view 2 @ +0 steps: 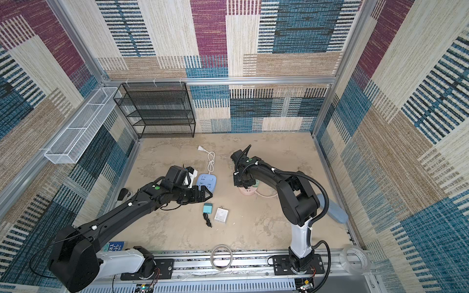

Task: Insert plugs into power strip
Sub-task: Insert the plug into the socket.

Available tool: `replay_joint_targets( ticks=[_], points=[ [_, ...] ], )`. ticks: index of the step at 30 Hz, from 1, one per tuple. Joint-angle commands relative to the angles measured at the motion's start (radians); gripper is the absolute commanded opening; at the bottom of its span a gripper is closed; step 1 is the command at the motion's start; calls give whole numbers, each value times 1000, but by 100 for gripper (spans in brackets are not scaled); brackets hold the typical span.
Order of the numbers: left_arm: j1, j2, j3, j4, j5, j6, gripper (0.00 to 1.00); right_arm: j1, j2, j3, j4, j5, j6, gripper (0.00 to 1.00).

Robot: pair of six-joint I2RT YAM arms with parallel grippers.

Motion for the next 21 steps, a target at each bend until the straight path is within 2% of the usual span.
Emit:
replay_joint_targets(
  ticks=[1, 12, 17, 21],
  points=[
    [0, -3, 8, 1, 2, 17, 97, -6, 83, -16, -162, -88, 20, 0],
    [0, -28, 5, -10, -14, 15, 99, -5, 22, 18, -215, -17, 22, 1],
    [0, -30, 16, -16, -19, 15, 99, -6, -22, 41, -225, -24, 30, 25],
    [0, -28, 29, -27, -27, 19, 100, -6, -53, 69, -243, -18, 37, 36]
  ],
)
